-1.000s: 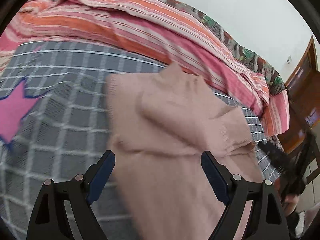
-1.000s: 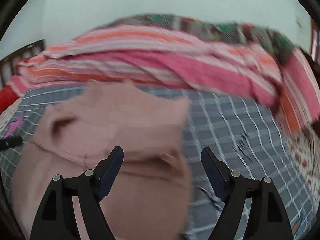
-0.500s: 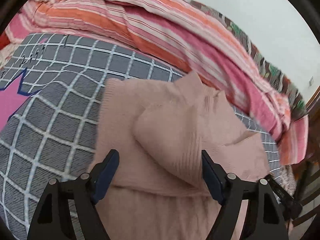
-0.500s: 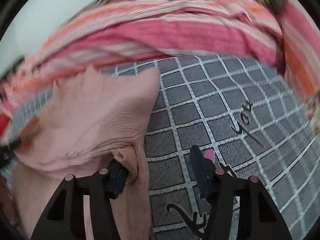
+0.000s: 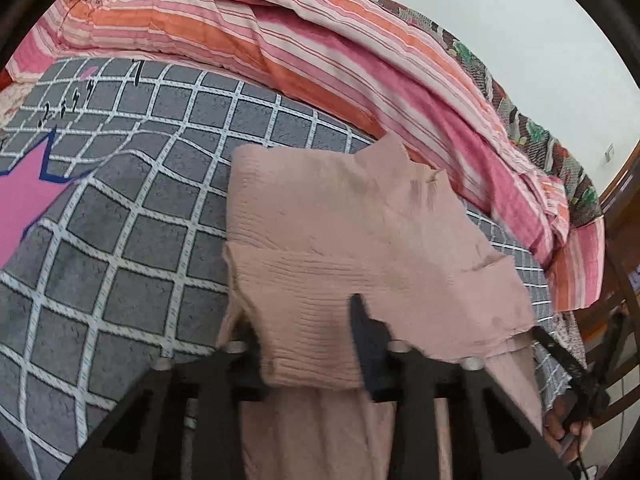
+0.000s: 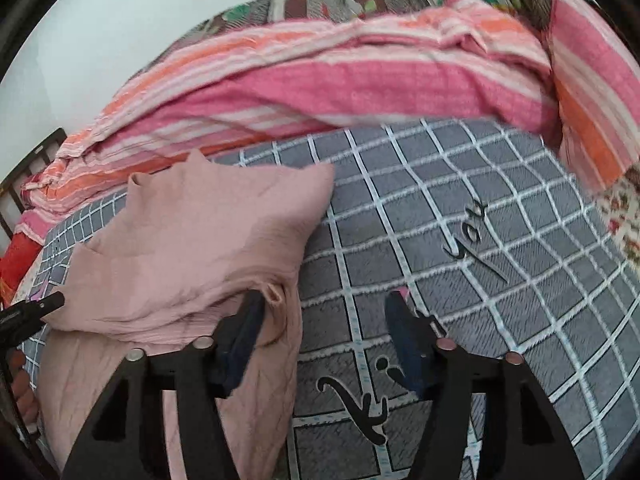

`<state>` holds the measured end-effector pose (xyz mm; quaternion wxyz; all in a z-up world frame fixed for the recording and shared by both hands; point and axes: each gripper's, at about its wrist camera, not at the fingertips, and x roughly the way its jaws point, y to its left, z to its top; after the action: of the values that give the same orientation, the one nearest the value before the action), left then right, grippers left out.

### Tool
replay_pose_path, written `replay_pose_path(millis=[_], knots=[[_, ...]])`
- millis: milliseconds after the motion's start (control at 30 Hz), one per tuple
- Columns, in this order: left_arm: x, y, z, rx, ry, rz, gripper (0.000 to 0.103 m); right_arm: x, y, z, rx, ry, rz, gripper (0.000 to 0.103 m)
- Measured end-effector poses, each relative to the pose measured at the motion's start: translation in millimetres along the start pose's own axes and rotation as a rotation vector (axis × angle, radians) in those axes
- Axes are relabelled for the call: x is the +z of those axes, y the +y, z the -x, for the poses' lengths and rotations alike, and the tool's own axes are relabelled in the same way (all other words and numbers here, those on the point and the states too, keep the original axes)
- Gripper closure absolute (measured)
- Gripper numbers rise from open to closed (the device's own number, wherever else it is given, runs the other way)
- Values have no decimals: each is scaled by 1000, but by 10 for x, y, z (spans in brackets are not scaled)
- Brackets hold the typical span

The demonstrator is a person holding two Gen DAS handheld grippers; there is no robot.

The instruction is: Fold small clothes

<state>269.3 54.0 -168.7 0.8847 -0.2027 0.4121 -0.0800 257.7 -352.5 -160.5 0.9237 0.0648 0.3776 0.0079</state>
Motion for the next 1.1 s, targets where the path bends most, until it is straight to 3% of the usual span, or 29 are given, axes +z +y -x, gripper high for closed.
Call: replay_pose_path(millis=[33,133,300,400,500,533,600,700,800,900,1100], knots=[[14,-2,5,8,-1,-6,88,11,24,-13,2,4,9,35],[50,-23,61,19,-17,-52,90,63,90,-67,50,40,24,35],[74,-4,119,35,-12,-112,90,201,127,54,126,-26,26,35],[92,25,125,22,-23,-115,90,278,178,14,114,-35,28,34],[122,23,82,-1,-23,-99,94,322,292,-272,82,32,39,34],[129,8,79,-7,-25,-101,95,312,317,-380,55,66,47,36],[133,-39,94,-7,-40,-124,96,255,390,-601,28,145,86,69],[162,-115,108,-19,-66,-168,97,224,335,-538,29,89,83,84],[246,-203,16,-49,-73,-177,97,267,82,-467,19,55,-15,89],[350,-297,-64,-30,-95,-186,97,226,-19,-510,32,95,-49,89],[252,-99,-172,37,-43,-190,96,239,218,-370,-54,105,118,81]])
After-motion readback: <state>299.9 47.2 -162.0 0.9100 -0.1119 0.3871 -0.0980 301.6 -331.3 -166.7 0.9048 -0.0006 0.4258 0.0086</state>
